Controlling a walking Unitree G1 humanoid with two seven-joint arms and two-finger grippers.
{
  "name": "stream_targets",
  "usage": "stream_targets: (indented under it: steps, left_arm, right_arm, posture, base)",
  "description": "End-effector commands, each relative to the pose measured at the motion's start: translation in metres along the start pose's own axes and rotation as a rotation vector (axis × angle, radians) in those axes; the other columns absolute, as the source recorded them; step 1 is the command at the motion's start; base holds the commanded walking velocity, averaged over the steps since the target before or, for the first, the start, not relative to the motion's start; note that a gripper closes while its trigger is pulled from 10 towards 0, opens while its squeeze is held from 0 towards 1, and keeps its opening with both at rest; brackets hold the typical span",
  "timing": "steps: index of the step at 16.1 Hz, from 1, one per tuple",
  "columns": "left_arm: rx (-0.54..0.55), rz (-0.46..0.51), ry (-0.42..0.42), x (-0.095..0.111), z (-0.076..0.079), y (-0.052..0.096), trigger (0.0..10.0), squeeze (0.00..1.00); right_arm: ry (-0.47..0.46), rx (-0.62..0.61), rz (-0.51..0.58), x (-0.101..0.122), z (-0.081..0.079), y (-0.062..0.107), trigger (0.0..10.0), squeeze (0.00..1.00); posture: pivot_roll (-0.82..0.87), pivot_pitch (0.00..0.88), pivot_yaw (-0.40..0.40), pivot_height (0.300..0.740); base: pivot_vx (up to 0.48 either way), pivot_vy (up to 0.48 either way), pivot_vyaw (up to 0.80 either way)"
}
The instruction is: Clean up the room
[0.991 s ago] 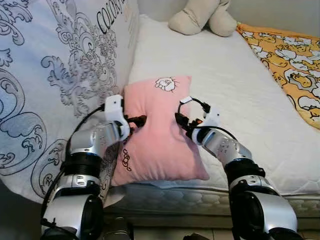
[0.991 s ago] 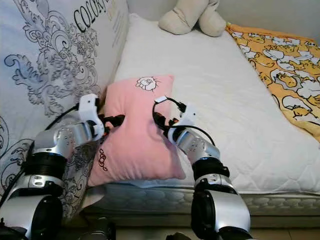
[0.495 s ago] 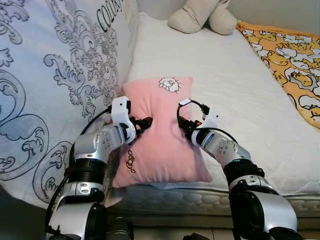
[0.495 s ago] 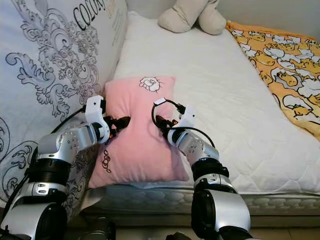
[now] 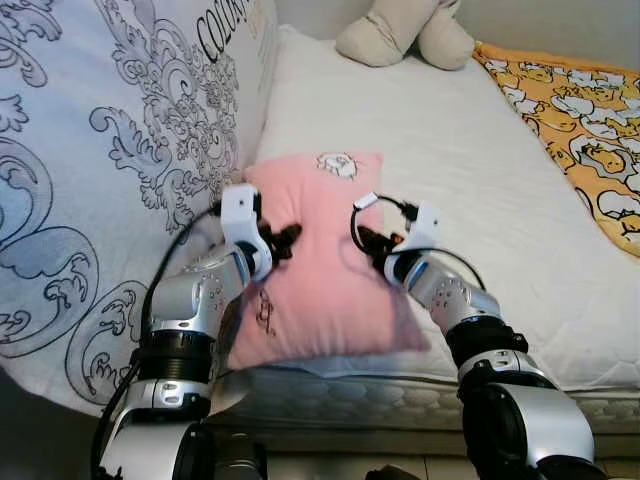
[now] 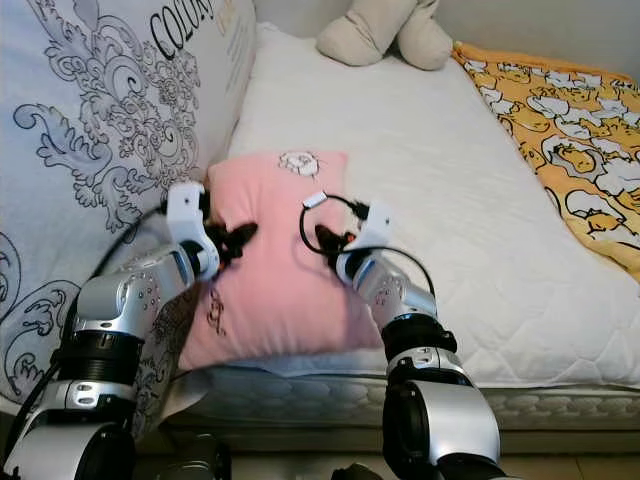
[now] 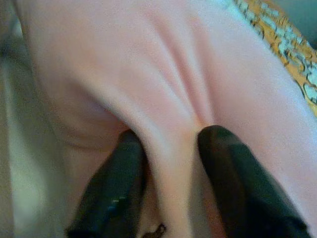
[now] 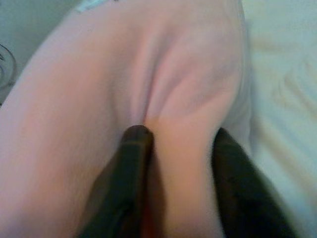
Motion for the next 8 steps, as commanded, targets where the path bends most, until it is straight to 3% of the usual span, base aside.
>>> stream_targets:
  steps: [1,4,6,8]
  left_arm:
    - [-0.052,0.042,-0.040,0.008,0.013,-0.001,0.0,0.00]
    - [-0.039,0.119,-0.104,0.023,0.016,0.004,0.0,0.00]
    - [0.013,0.229,-0.236,0.051,0.016,0.011,0.0,0.00]
    - [0.044,0.293,-0.307,0.071,0.014,0.013,0.0,0.00]
  right_arm:
    - [0.045,0.049,0.034,0.009,-0.009,0.001,0.0,0.00]
    - [0.106,0.076,0.062,0.016,-0.017,0.002,0.0,0.00]
    - [0.239,0.121,0.137,0.033,-0.034,0.004,0.0,0.00]
    - [0.311,0.146,0.179,0.045,-0.046,0.005,0.0,0.00]
  posture:
    - [0.10,0.000,-0.108,0.697]
    - [0.10,0.000,-0.110,0.697]
    - [0.10,0.000,-0.108,0.697]
    - [0.11,0.000,-0.108,0.697]
  base:
    - [0.000,0.000,0.00]
    - [0.000,0.000,0.00]
    - [0.000,0.000,0.00]
    - [0.000,0.000,0.00]
Point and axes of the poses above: a point about 5 cm out from each wrist's last joint towards the gripper, its own y axis pointing back from the gripper into the wrist, its own x axis along the axis of the wrist's last joint, z = x × y, the point moved 2 cm from there along -y, pointing out of the wrist towards the gripper, and after that the axes turned 13 degrees about -y, right-handed, at the moved point
